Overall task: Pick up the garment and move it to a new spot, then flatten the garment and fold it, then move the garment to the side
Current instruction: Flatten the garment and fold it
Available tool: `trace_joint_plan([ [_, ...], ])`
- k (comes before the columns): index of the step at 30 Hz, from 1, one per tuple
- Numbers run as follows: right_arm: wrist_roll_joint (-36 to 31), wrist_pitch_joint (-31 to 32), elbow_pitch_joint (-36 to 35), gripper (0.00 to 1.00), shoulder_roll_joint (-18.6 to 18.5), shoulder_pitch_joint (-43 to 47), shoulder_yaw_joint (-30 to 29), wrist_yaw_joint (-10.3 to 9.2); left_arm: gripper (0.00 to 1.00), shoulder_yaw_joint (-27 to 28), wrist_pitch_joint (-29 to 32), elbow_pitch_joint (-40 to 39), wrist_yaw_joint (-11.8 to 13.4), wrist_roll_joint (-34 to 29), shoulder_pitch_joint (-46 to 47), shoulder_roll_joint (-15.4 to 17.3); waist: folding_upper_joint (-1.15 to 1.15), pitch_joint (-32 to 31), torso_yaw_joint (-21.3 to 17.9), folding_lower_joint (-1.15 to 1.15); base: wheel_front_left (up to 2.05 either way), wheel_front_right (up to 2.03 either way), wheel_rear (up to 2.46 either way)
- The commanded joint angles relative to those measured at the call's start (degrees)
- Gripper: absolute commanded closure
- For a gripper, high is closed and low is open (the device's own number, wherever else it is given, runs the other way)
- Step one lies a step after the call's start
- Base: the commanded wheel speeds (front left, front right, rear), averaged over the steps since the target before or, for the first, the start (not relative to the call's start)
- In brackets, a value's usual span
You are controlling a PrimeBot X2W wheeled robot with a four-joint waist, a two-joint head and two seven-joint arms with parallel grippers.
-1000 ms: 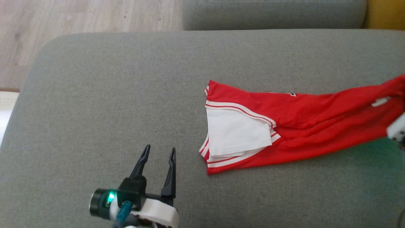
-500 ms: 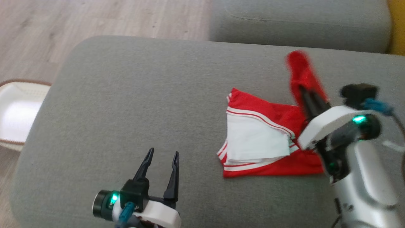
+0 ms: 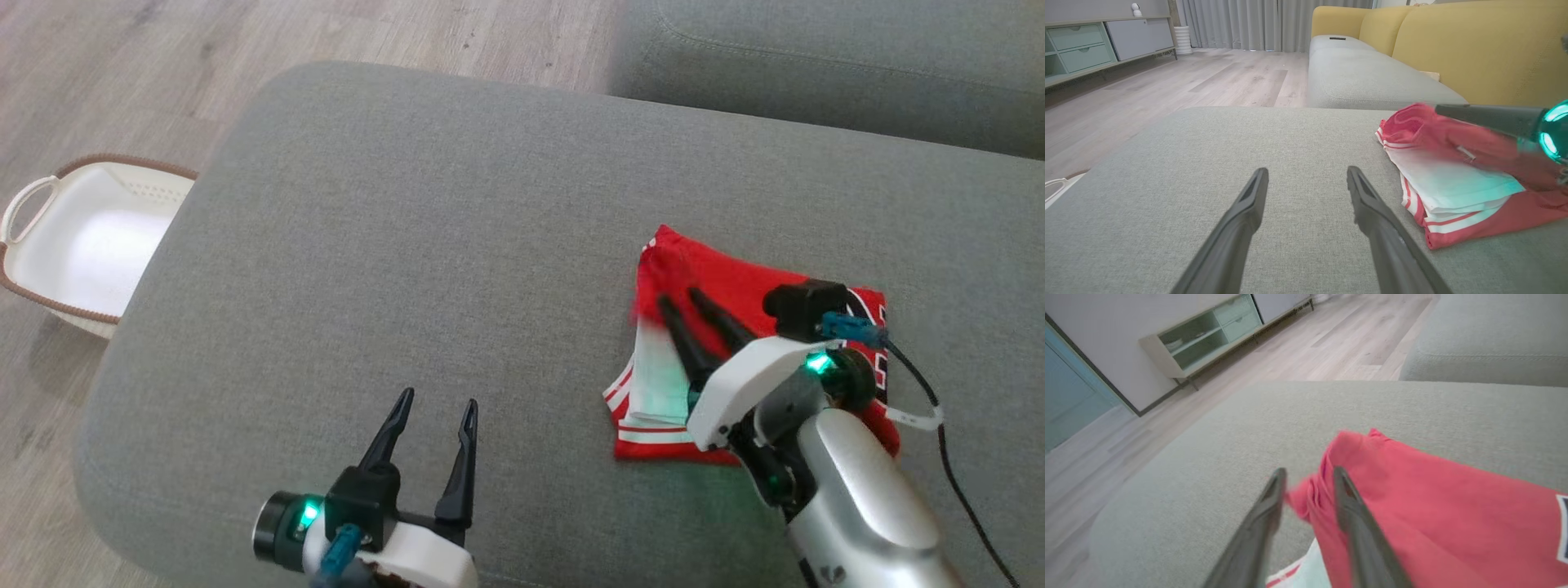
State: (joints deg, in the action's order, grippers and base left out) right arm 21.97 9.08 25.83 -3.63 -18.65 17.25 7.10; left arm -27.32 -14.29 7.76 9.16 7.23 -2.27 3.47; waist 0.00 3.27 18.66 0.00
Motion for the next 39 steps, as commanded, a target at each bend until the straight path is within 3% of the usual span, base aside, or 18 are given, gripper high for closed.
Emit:
trace_joint_plan([
  [1, 1.1, -1.27, -1.88, 0.0, 0.73, -3.35, 1.4, 0.39, 0.0, 1.26, -0.71, -1.61, 0.28, 0.36, 2.21, -0.57, 0.0, 0.01, -0.07, 0.0, 0.0, 0.0, 0.0],
  [7, 8.96, -6.73, -3.26, 0.0, 0.74, -4.34, 4.83, 0.39, 0.0, 1.24, -0.71, -1.46, 0.75, 0.75, 2.23, -0.58, 0.0, -0.51, -1.75, 0.0, 0.0, 0.0, 0.0],
  [14, 5.38, -11.03, -4.56, 0.0, 0.53, -3.17, -0.55, 0.39, 0.0, 2.78, -0.71, -1.86, 1.29, 0.53, 1.3, -0.58, 0.0, -2.08, -6.17, 0.0, 0.0, 0.0, 0.0],
  [28, 2.05, -23.15, -6.4, 0.0, -11.41, 9.63, -4.18, 0.39, 0.0, 8.71, -0.71, -3.51, 2.61, 0.04, -2.63, -0.48, 0.0, -5.54, -14.54, 0.0, 0.0, 0.0, 0.0],
  [39, -4.44, -24.06, -12.14, 0.0, -8.94, 20.97, -5.2, 0.39, 0.0, 12.72, -0.71, -6.38, 2.13, -1.31, -9.2, -0.33, 0.0, -9.97, -16.29, 0.0, 0.0, 0.0, 0.0],
])
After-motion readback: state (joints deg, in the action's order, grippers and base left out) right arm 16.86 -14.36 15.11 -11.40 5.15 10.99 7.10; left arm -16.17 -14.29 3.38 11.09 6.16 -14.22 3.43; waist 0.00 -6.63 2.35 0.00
